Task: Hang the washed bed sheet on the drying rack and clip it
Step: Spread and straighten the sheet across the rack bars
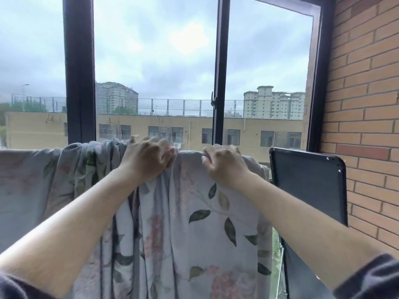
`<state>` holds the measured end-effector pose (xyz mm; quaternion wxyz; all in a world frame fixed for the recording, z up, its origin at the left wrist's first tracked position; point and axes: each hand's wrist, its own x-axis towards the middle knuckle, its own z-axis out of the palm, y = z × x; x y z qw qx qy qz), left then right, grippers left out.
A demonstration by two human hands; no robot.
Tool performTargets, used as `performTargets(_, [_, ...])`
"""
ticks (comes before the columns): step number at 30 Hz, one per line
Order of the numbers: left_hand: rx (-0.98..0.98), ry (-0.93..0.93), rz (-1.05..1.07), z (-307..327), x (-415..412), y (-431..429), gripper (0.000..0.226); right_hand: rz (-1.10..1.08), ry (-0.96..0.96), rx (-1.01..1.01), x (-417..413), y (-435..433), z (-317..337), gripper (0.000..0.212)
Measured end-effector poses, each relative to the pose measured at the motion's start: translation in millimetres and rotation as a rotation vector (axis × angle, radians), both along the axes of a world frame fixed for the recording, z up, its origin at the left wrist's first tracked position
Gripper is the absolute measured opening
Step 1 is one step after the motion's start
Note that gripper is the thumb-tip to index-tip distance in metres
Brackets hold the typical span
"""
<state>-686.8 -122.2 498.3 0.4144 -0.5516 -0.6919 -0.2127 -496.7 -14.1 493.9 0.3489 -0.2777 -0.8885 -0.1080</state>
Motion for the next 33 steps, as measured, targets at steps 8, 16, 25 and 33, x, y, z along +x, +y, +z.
performTargets(8, [0.202,-0.179,0.200,-4.8,-79.8,-91.7,0.051,0.223,0.108,0.061,-85.2,-33.3,-3.9,0.027])
performTargets(16, [0.148,-0.150,0.267,-22.2,-153.8,-175.0,0.055,0.228,0.069,0.235,-164.5,-105.8,6.9,0.031])
performTargets(25, [0.080,-0.133,0.155,-21.9,-240.3,-253.4,0.029,0.259,0.007,0.199,-278.3,-218.4,9.2,0.035])
performTargets(33, [0.159,-0.173,0.026,-24.4,-308.1,-295.5,0.027,0.150,-0.060,0.181,-323.4,-233.5,12.3,0.059])
